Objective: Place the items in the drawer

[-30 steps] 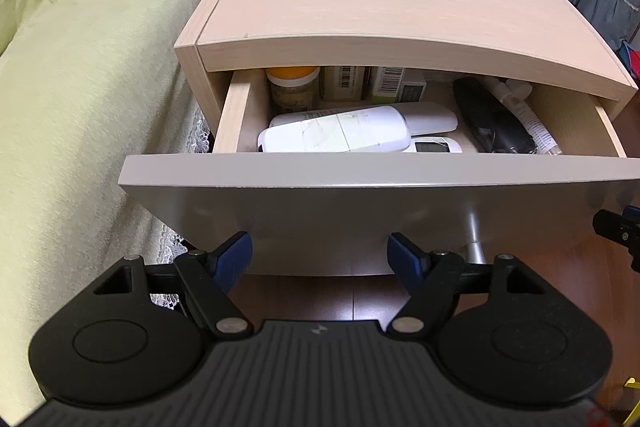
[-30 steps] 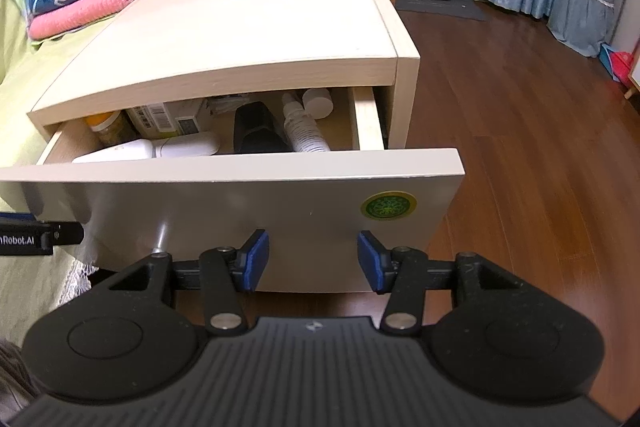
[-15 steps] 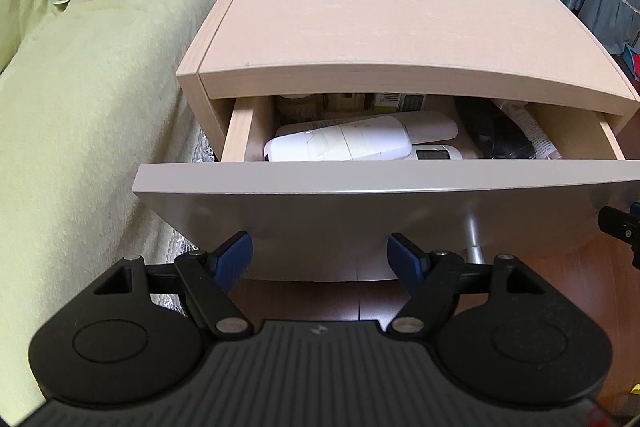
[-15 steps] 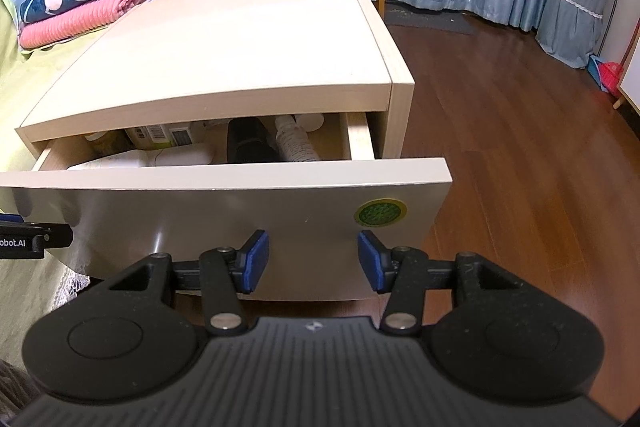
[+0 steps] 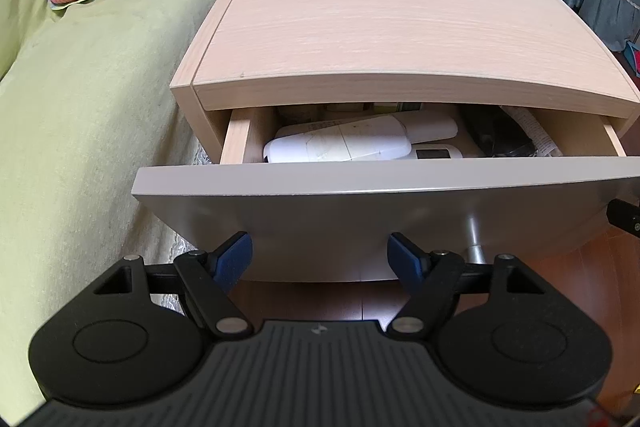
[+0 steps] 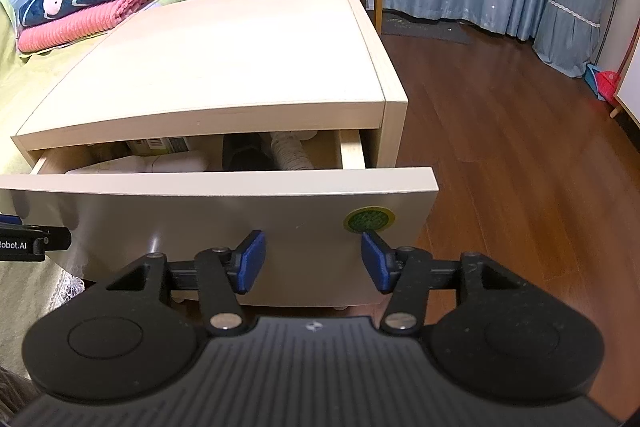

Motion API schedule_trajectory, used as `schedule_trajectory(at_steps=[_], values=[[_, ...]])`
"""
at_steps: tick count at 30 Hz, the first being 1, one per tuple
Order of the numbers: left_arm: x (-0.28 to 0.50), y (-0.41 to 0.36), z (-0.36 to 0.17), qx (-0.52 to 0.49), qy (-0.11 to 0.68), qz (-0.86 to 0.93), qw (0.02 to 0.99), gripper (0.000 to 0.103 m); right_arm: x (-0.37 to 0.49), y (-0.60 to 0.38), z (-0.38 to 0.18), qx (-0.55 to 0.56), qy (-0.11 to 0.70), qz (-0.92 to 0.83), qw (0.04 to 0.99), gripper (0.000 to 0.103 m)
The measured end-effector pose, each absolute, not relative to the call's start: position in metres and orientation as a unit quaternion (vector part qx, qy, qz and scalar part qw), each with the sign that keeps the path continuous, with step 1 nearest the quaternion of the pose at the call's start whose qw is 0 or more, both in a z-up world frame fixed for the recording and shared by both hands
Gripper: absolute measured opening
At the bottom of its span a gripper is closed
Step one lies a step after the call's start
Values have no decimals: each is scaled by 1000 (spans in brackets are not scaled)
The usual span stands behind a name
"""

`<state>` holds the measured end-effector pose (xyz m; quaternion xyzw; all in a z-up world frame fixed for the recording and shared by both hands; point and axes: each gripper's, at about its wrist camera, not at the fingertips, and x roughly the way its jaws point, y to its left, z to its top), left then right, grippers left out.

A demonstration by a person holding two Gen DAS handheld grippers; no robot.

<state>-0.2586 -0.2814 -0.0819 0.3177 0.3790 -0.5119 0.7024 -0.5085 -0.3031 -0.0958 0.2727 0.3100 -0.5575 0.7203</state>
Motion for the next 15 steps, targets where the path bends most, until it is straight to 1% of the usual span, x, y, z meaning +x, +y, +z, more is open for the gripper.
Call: schedule_trajectory(at_steps=[15], values=[[-256, -285, -79, 320, 376, -512, 703, 75, -507, -307, -95, 269, 308, -559, 721, 49]])
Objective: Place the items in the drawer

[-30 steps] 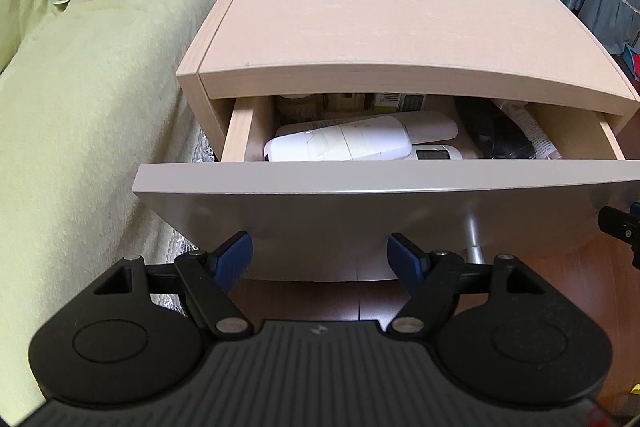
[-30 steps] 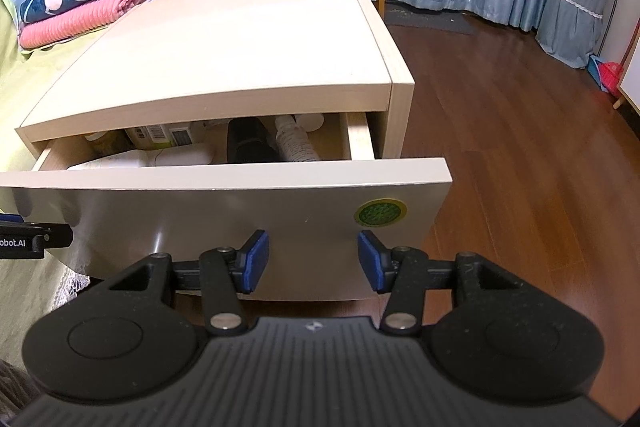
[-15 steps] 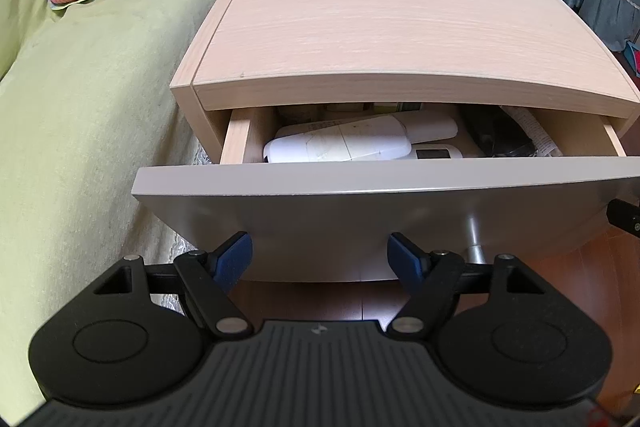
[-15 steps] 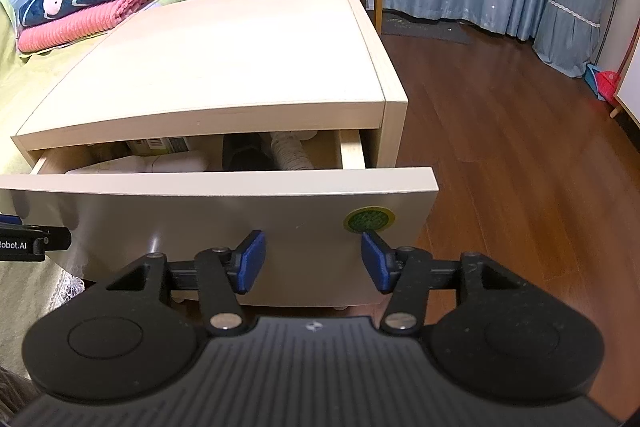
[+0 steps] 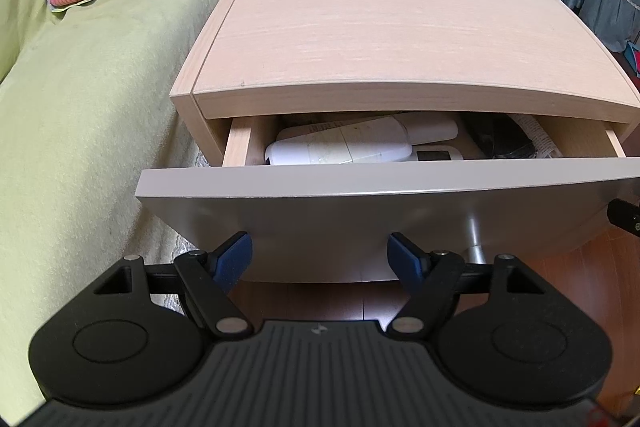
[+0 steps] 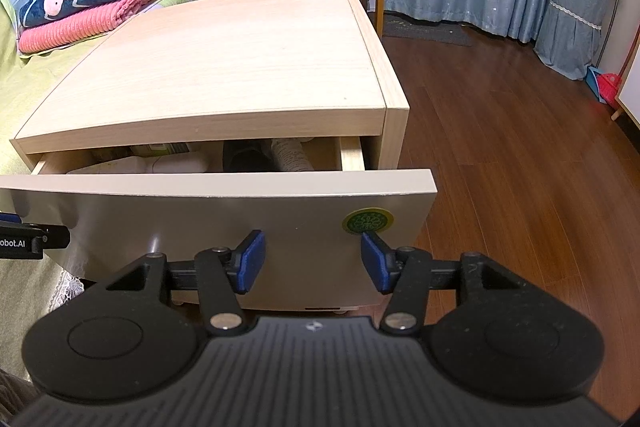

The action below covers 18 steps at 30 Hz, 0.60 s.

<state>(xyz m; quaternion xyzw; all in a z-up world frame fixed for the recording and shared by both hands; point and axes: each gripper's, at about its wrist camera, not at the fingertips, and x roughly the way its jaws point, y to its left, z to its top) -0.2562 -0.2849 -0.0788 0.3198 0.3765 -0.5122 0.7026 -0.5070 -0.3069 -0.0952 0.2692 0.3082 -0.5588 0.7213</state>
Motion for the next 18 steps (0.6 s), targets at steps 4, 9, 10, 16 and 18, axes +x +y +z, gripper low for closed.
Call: schedule_trajectory(at_steps=[4, 9, 10, 16, 18], values=[[-256, -285, -77, 320, 374, -513, 704, 75, -507, -309, -94, 268, 307, -560, 722, 49], [-256, -285, -77, 319, 373, -513, 704, 75, -506, -311, -94, 268, 305, -560, 722, 49], [-256, -284, -77, 319, 373, -513, 704, 75, -506, -311, -94, 267, 305, -560, 722, 49], [-255, -284, -79, 320, 374, -513, 703, 75, -505, -311, -93, 269, 305, -561, 721, 49], [-255, -285, -79, 320, 374, -513, 703, 75, -505, -311, -93, 269, 305, -561, 721, 49]])
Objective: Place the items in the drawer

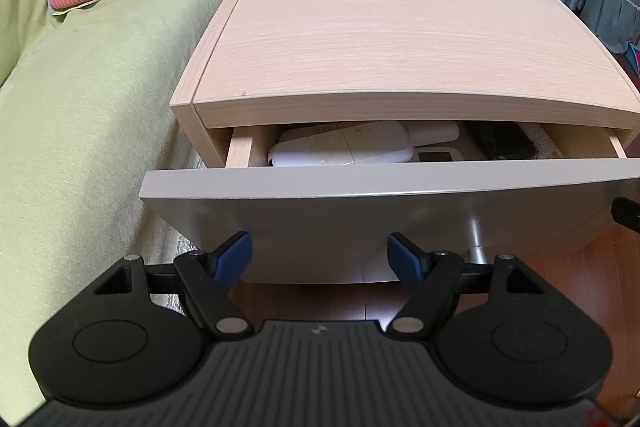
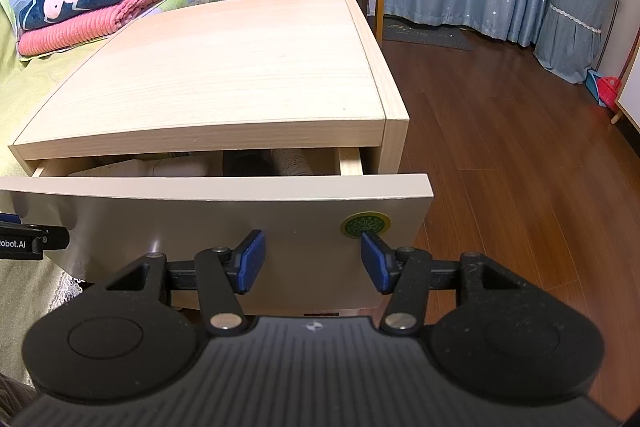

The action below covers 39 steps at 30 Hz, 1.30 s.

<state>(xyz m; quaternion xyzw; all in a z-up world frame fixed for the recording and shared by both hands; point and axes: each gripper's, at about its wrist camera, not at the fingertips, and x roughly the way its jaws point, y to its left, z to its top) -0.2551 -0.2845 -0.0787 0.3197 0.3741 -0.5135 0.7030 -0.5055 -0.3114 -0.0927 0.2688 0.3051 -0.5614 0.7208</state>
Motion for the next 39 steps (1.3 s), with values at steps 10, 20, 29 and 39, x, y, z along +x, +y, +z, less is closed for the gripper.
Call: schedule_trajectory(at_steps=[10, 20, 29, 39], values=[[-254, -287, -79, 319, 374, -513, 704, 75, -505, -315, -93, 269, 305, -562, 721, 49], [-252, -290, -80, 318, 372, -512, 706, 75, -503, -318, -93, 269, 305, -562, 720, 49], [-251, -291, -82, 320, 371, -510, 707, 75, -502, -322, -94, 268, 305, -562, 720, 49], [-251, -292, -83, 320, 369, -509, 708, 75, -501, -325, -94, 268, 304, -562, 721, 49]])
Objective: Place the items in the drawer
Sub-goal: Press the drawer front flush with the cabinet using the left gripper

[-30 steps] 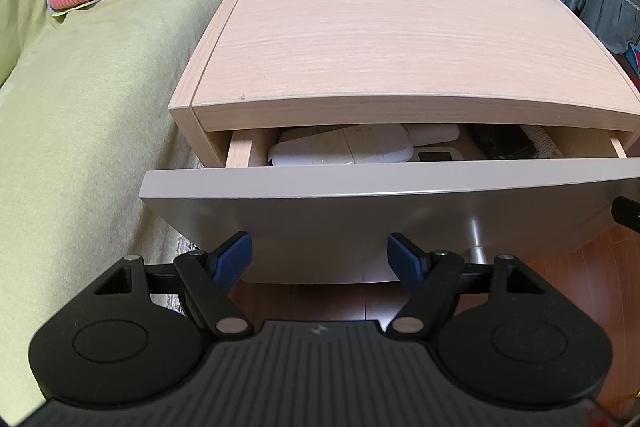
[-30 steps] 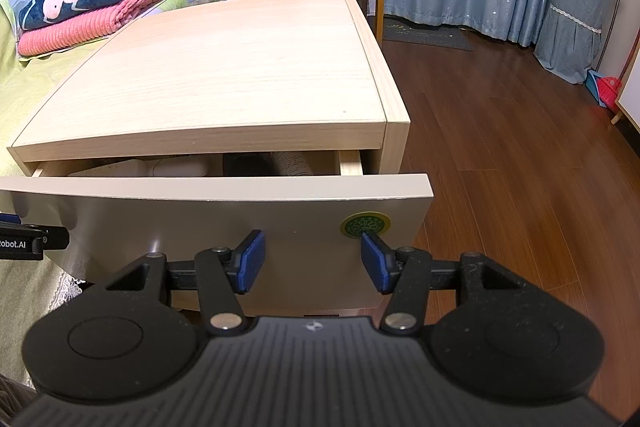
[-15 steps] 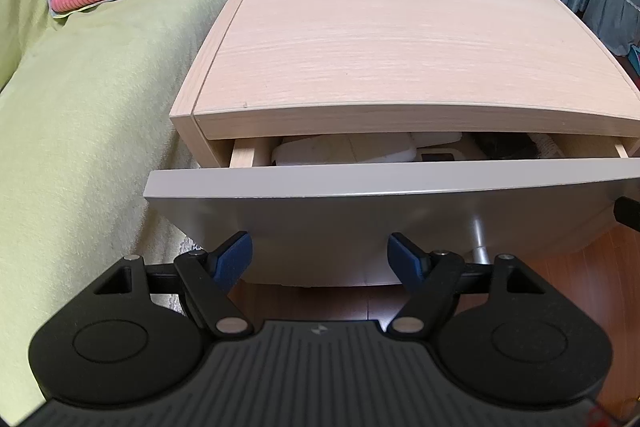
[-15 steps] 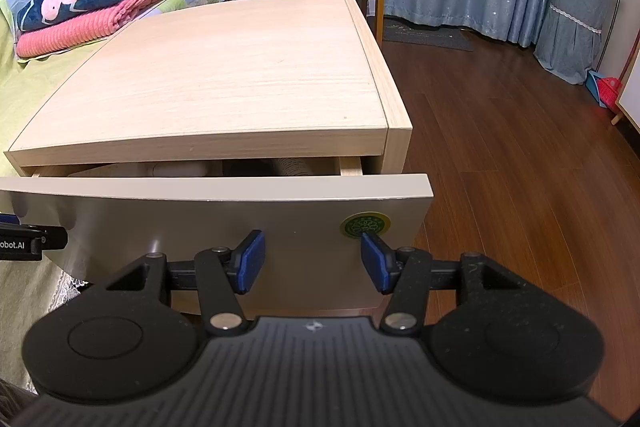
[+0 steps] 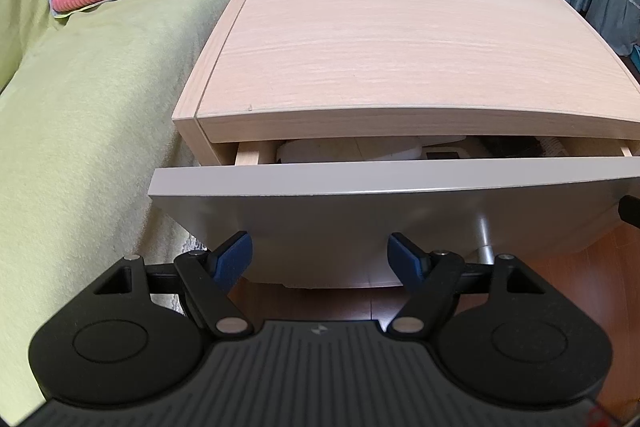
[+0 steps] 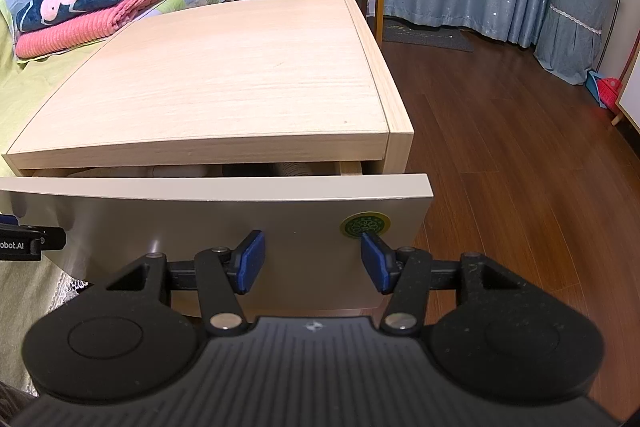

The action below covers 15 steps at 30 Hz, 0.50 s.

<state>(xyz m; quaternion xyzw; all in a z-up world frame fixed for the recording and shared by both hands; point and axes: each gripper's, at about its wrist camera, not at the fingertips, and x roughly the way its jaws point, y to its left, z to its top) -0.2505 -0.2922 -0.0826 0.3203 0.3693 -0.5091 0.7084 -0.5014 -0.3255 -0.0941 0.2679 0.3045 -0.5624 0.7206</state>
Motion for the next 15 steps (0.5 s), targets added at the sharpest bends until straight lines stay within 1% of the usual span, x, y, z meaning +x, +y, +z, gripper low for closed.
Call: schedule_trajectory(at_steps=[15], values=[[-249, -293, -83, 321, 369, -509, 709, 75, -501, -328, -95, 268, 303, -563, 721, 49]])
